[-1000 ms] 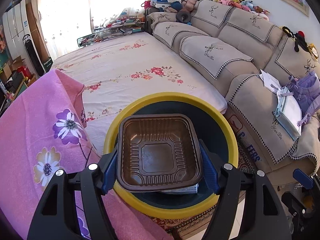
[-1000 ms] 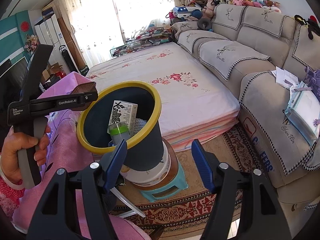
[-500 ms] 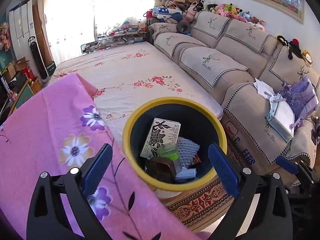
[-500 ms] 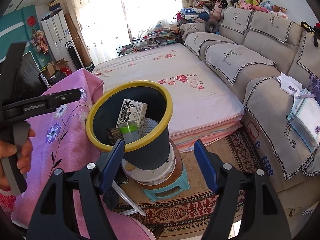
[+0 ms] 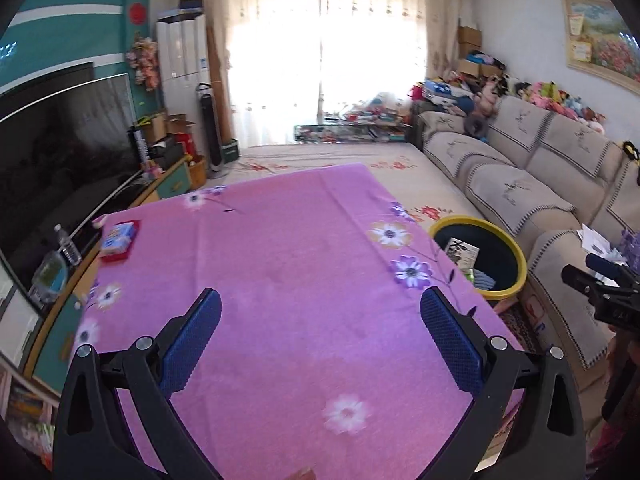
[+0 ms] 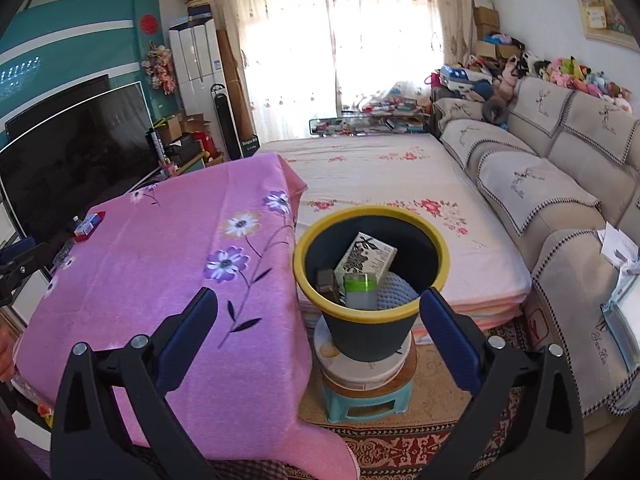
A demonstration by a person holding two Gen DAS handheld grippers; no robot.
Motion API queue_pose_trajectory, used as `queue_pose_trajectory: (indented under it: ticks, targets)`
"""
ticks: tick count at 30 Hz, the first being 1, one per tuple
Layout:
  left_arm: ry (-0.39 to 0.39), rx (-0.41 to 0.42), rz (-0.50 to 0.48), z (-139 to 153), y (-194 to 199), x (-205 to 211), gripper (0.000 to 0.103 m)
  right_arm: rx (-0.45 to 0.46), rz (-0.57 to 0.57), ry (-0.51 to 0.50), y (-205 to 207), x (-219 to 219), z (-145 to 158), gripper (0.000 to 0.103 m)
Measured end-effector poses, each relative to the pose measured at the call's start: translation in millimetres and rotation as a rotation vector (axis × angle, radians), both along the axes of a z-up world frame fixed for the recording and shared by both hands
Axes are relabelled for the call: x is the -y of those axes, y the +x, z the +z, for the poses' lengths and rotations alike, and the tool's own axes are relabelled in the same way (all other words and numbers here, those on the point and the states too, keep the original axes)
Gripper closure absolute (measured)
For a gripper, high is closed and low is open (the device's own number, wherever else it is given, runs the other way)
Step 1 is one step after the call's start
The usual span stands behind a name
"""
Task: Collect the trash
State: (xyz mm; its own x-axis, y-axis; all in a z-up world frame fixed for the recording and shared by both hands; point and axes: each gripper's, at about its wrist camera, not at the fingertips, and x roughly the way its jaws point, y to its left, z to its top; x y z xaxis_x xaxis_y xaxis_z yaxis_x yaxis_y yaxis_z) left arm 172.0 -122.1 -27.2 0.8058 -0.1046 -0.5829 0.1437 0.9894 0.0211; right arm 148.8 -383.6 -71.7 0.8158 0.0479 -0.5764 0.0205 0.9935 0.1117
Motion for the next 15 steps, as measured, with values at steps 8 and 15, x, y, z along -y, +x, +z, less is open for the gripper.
queue_pose_trajectory:
  ticks: [8, 15]
  targets:
    - [-0.049, 0.063, 0.178, 13, -88, -92, 0.005, 0.089, 0.026, -0.100, -33, -37, 31, 0.007]
    - [-0.035, 0.095, 0.201, 18, -122, -105, 0.005, 0.090, 0.044, -0.115, -47, -48, 31, 0.007]
